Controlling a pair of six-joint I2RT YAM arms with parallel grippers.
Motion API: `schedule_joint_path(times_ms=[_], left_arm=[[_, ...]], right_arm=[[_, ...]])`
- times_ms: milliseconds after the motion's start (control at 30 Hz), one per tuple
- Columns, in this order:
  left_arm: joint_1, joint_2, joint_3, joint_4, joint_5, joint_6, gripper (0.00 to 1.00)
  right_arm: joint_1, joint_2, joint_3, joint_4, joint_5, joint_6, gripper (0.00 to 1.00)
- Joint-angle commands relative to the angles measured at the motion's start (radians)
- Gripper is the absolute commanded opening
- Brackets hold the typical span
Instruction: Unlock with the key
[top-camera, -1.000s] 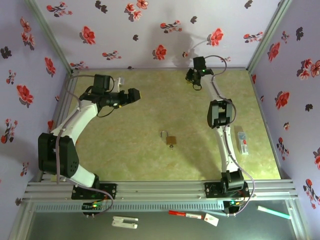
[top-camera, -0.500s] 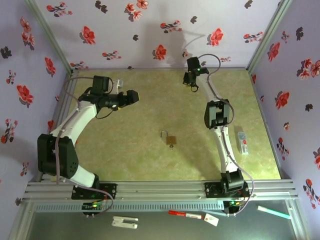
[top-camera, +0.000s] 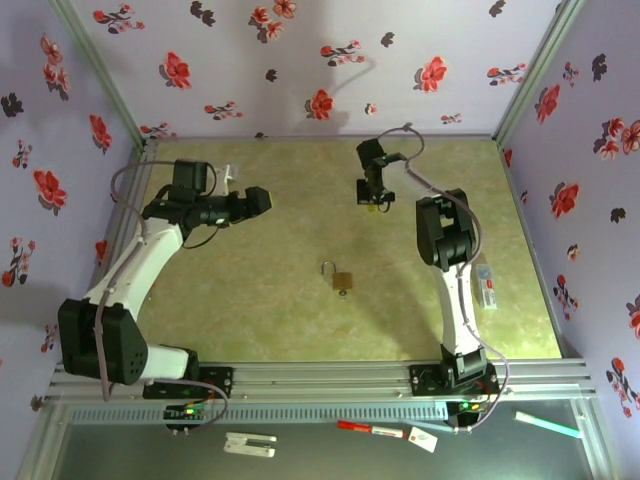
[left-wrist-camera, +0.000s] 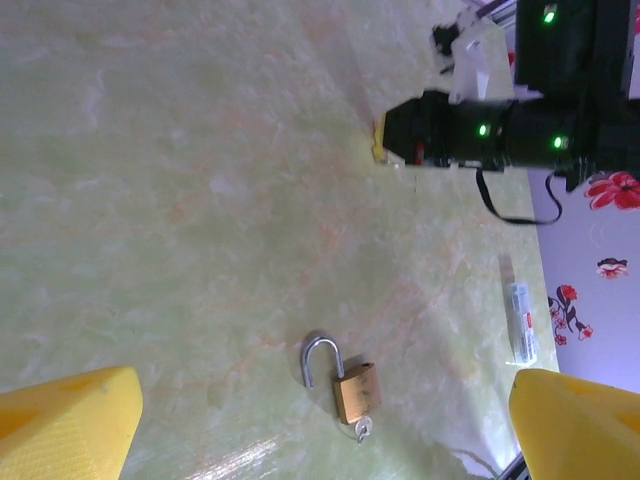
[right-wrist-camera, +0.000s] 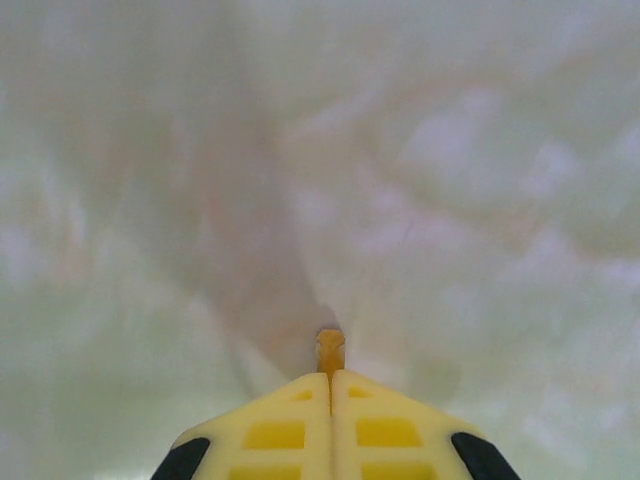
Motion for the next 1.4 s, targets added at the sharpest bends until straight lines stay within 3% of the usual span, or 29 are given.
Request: schedule_joint_path(times_ms=[0,133,333,567,767,900,967,1133,1367], left_arm=[[0.011,-0.057,-0.033,-0.028,0.004,0.022,0.95],[0.016,-0.091,-0.066,-0.03,0.003,0.016,0.95],[0.019,-0.14,-0.097,-0.029,0.003,0.008,0.95],[0.021,-0.182,-0.121,-0.038,0.003,0.0,0.95],[0.025,-0.212,-0.132,-0.043,0.003,-0.002,0.95],[0.025,-0.219,-0.137,-0.041,0.007,-0.006,0.95],[0.025,-0.225,-0.14,-0.033,0.014,-0.007,0.95],[0.025,-0.246,-0.154,-0.008,0.028,-0.013,0.96],[0.025,-0.278,-0.192,0.019,0.032,-0.039,0.96]], right_arm=[[0.093,-0.035,-0.192,-0.101,-0.017,-0.174,0.04],[0.183,-0.146,-0.388,-0.104,0.038,-0.24,0.04],[0.244,-0.35,-0.574,-0.052,0.097,-0.217,0.05],[0.269,-0.549,-0.647,-0.048,0.085,-0.227,0.15],[0.254,-0.722,-0.646,-0.089,0.045,-0.034,0.41],[0.154,-0.789,-0.707,-0.145,-0.031,0.199,0.45],[0.119,-0.832,-0.785,-0.086,-0.09,0.234,0.46],[0.071,-0.807,-0.889,0.014,-0.173,0.252,0.44],[0.053,-0.709,-0.901,0.118,-0.213,0.274,0.41]])
